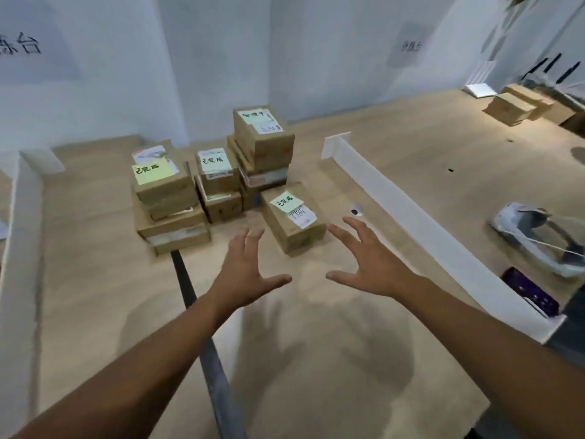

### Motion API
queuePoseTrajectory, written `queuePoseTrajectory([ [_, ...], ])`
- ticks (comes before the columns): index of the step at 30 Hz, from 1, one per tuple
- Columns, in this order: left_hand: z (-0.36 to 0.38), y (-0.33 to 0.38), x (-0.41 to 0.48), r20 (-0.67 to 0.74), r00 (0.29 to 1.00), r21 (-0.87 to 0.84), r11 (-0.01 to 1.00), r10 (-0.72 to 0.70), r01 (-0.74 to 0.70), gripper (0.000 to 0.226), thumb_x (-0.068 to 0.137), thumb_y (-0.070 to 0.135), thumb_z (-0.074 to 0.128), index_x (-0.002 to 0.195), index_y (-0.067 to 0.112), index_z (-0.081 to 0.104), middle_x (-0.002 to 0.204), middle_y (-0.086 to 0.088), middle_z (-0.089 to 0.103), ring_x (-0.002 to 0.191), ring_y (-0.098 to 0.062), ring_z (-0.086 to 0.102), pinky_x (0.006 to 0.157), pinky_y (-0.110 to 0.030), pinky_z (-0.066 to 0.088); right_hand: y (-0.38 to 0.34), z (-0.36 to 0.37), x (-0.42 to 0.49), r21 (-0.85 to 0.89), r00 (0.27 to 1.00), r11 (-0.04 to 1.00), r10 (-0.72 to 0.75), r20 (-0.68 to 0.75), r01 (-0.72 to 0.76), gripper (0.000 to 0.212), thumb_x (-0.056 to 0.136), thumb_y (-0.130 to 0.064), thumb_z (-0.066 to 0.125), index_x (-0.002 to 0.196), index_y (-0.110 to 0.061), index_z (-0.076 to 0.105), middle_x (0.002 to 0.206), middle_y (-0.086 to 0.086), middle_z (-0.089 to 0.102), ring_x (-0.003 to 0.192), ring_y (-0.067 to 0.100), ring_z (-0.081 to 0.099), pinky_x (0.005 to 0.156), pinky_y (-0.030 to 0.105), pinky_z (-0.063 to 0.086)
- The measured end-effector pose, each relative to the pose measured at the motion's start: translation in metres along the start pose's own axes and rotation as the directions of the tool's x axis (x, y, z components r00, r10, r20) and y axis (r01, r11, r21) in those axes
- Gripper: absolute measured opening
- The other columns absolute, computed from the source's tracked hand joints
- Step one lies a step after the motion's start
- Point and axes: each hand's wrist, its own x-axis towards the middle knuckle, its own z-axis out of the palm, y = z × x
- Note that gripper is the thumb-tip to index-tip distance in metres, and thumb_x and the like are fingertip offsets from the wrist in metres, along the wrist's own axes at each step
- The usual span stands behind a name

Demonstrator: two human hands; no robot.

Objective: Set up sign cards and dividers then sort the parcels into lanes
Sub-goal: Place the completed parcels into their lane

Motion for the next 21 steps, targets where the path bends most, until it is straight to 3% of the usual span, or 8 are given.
queuePoseTrajectory([
  [9, 0.085, -0.049, 0.170, 0.083, 0.992, -0.098, 0.989, -0.100, 0.107, 0.133, 0.064, 0.059, 0.089, 0.161, 0.037, 0.001, 0.169, -0.006, -0.020, 0.158, -0.024, -0.010, 0.124, -0.043, 0.018, 0.106, 0.055, 0.193, 0.032, 0.981, 0.999, 0.001, 0.195, -0.007, 0.112, 0.071, -0.064, 0.081, 0.155, -0.056, 0.008, 0.168, 0.004, -0.003, 0.155, 0.028, 0.006, 0.121, 0.046, 0.029],
  [13, 0.118, -0.068, 0.211, 0.124, 0.983, -0.115, 0.982, -0.132, 0.146, 0.132, 0.066, 0.057, 0.089, 0.161, 0.040, 0.000, 0.168, -0.005, -0.024, 0.158, -0.029, 0.005, 0.123, -0.038, 0.023, 0.142, 0.093, 0.245, 0.106, 0.941, 0.994, -0.011, 0.339, -0.026, 0.111, 0.070, -0.067, 0.080, 0.155, -0.058, 0.009, 0.166, 0.008, 0.005, 0.152, 0.034, 0.018, 0.119, 0.049, 0.033],
  [16, 0.136, -0.084, 0.221, 0.057, 0.992, -0.108, 0.987, -0.114, 0.120, 0.116, 0.067, 0.047, 0.090, 0.156, 0.044, 0.015, 0.168, -0.002, -0.011, 0.151, -0.031, 0.027, 0.110, -0.033, 0.042, 0.156, 0.112, 0.257, 0.299, 0.921, 0.951, -0.039, 0.386, -0.085, 0.105, 0.062, -0.074, 0.077, 0.147, -0.069, 0.016, 0.145, -0.005, 0.026, 0.128, 0.006, 0.050, 0.109, 0.029, 0.045],
  [18, 0.142, -0.090, 0.223, 0.022, 0.994, -0.123, 0.986, -0.109, 0.111, 0.112, 0.065, 0.042, 0.089, 0.153, 0.047, 0.019, 0.168, 0.000, -0.005, 0.150, -0.029, 0.029, 0.104, -0.029, 0.043, 0.159, 0.119, 0.258, 0.350, 0.935, 0.933, -0.049, 0.350, -0.083, 0.104, 0.059, -0.076, 0.075, 0.146, -0.069, 0.019, 0.138, -0.007, 0.030, 0.117, -0.012, 0.049, 0.095, 0.007, 0.042],
  [19, 0.143, -0.091, 0.223, 0.017, 0.994, -0.129, 0.986, -0.109, 0.110, 0.112, 0.065, 0.041, 0.089, 0.152, 0.047, 0.020, 0.168, 0.001, -0.005, 0.150, -0.029, 0.028, 0.102, -0.026, 0.040, 0.159, 0.121, 0.257, 0.363, 0.939, 0.928, -0.052, 0.341, -0.081, 0.104, 0.060, -0.075, 0.076, 0.147, -0.068, 0.020, 0.137, -0.007, 0.031, 0.115, -0.015, 0.048, 0.089, 0.001, 0.038],
  [21, 0.140, -0.088, 0.219, 0.044, 0.992, -0.141, 0.982, -0.121, 0.126, 0.111, 0.066, 0.039, 0.090, 0.152, 0.046, 0.020, 0.168, 0.003, -0.004, 0.150, -0.029, 0.029, 0.102, -0.024, 0.038, 0.156, 0.120, 0.250, 0.369, 0.940, 0.926, -0.051, 0.338, -0.083, 0.104, 0.063, -0.072, 0.078, 0.149, -0.063, 0.021, 0.136, -0.006, 0.032, 0.114, -0.008, 0.052, 0.087, -0.001, 0.036],
])
